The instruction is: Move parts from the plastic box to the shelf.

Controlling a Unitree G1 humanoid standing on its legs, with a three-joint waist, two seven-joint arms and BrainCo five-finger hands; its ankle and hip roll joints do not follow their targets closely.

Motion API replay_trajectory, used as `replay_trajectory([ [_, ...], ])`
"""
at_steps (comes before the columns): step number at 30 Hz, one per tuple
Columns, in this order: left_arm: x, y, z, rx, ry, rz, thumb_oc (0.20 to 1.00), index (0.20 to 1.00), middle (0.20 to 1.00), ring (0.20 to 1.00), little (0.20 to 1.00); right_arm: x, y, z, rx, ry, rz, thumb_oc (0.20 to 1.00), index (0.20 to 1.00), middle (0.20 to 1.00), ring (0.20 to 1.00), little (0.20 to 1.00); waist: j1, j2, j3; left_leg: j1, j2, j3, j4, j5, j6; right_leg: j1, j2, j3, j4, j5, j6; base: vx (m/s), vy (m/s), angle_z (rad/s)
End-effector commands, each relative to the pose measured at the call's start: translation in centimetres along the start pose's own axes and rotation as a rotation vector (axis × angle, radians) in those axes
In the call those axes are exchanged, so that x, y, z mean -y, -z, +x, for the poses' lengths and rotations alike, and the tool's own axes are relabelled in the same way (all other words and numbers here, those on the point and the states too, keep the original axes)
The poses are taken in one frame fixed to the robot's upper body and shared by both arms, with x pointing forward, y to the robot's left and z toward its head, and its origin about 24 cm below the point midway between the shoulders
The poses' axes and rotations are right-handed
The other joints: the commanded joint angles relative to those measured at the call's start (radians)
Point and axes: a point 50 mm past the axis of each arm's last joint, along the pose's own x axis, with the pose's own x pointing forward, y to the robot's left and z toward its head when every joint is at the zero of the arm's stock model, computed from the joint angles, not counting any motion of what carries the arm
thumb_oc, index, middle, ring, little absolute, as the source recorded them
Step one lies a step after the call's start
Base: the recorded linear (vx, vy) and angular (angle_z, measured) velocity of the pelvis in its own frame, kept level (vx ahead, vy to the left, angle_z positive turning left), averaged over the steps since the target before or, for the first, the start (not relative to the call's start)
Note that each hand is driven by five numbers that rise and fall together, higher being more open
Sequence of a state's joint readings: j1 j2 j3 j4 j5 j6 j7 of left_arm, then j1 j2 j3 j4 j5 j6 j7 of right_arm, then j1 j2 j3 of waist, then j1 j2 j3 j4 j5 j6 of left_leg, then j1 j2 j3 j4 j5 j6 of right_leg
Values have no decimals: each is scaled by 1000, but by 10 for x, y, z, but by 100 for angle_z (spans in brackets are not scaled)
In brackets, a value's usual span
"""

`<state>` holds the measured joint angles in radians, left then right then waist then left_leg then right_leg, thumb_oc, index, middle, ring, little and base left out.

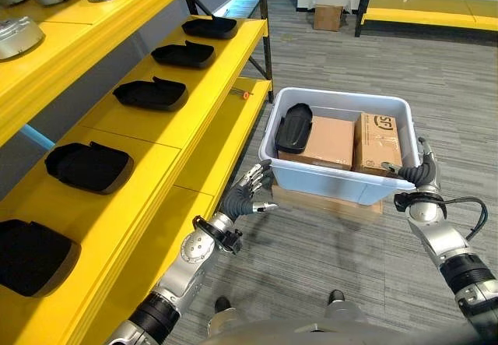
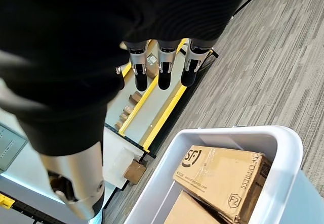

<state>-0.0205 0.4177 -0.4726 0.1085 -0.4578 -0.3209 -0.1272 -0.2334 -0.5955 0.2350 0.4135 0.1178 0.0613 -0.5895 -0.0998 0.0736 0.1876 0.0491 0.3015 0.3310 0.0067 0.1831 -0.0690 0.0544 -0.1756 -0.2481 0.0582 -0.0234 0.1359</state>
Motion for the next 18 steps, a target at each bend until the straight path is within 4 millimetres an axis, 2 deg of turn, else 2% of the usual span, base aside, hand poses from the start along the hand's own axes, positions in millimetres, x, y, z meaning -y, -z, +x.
replay_trajectory([
  [1,-13,-41,12,200,-8,129,1000,1000,1000,1000,1000,6,-44,9,230,39,47,1000,1000,1000,1000,1000,-14,-53,46,46,-16,4,113,-176,-25,-93,14,59,174,-77,-94,214,-275,-4],
  [2,-20,-53,18,254,-70,118,1000,1000,1000,1000,1000,5,-47,2,294,-29,24,1000,1000,1000,1000,1000,-36,-40,53,34,-20,2,177,-167,-24,-111,36,65,216,-110,-122,209,-273,-7],
  [4,-26,-59,19,276,-113,124,1000,1000,1000,1000,1000,-2,-46,-8,320,-103,24,1000,1000,1000,1000,1000,-51,-42,54,25,-14,18,243,-141,-29,-114,53,61,217,-118,-142,162,-271,-23],
  [5,-27,-59,19,279,-123,119,1000,1000,1000,1000,1000,-4,-45,-12,320,-117,27,1000,1000,1000,1000,1000,-56,-43,54,15,-5,22,266,-126,-34,-112,60,57,212,-117,-148,183,-301,-14],
  [6,-33,-60,18,280,-142,94,1000,1000,1000,1000,1000,-8,-40,-23,308,-141,62,1000,1000,1000,1000,1000,-67,-54,53,-14,20,17,346,-91,-61,-90,76,57,187,-126,-154,174,-273,-1],
  [8,-35,-60,17,274,-145,101,1000,1000,1000,1000,1000,-11,-36,-28,302,-148,74,1000,1000,1000,1000,1000,-74,-61,51,-31,22,26,371,-99,-56,-80,83,51,170,-123,-157,122,-189,40],
  [9,-38,-56,17,252,-161,109,1000,1000,1000,1000,1000,-16,-31,-32,263,-172,125,1000,1000,1000,1000,1000,-64,-63,58,-93,-41,8,343,-90,-26,-68,101,71,121,-86,-155,135,-19,42],
  [10,-39,-54,15,242,-176,105,1000,1000,1000,1000,1000,-19,-28,-35,244,-192,144,1000,1000,1000,1000,1000,-52,-61,70,-127,-85,-11,278,-84,-23,-43,107,90,88,-74,-143,189,22,26],
  [12,-40,-51,12,235,-182,99,1000,1000,1000,1000,1000,-19,-27,-36,232,-199,150,1000,1000,1000,1000,1000,-46,-58,73,-142,-100,-7,195,-75,-38,-12,105,90,62,-81,-133,251,164,-31],
  [13,-42,-48,7,214,-184,87,1000,1000,1000,1000,1000,-20,-23,-43,217,-214,146,1000,1000,1000,1000,1000,-40,-64,80,-183,-78,-10,126,2,-38,13,92,80,51,-68,-132,307,233,-36],
  [14,-45,-46,4,204,-190,84,1000,1000,1000,1000,1000,-22,-21,-45,220,-232,135,1000,1000,1000,1000,1000,-32,-65,84,-177,-84,-40,105,-22,-28,17,86,90,70,-81,-127,313,272,-10],
  [16,-51,-41,-1,186,-192,98,1000,1000,1000,1000,1000,-25,-17,-47,192,-244,151,1000,1000,1000,1000,1000,-29,-61,74,-122,-94,-23,61,-77,-29,28,75,70,74,-96,-112,235,192,-50],
  [18,-53,-39,-1,178,-195,86,1000,1000,1000,1000,1000,-25,-14,-47,177,-243,157,1000,1000,1000,1000,1000,-27,-56,70,-90,-107,-7,36,-96,-10,28,73,58,83,-93,-107,122,131,-62],
])
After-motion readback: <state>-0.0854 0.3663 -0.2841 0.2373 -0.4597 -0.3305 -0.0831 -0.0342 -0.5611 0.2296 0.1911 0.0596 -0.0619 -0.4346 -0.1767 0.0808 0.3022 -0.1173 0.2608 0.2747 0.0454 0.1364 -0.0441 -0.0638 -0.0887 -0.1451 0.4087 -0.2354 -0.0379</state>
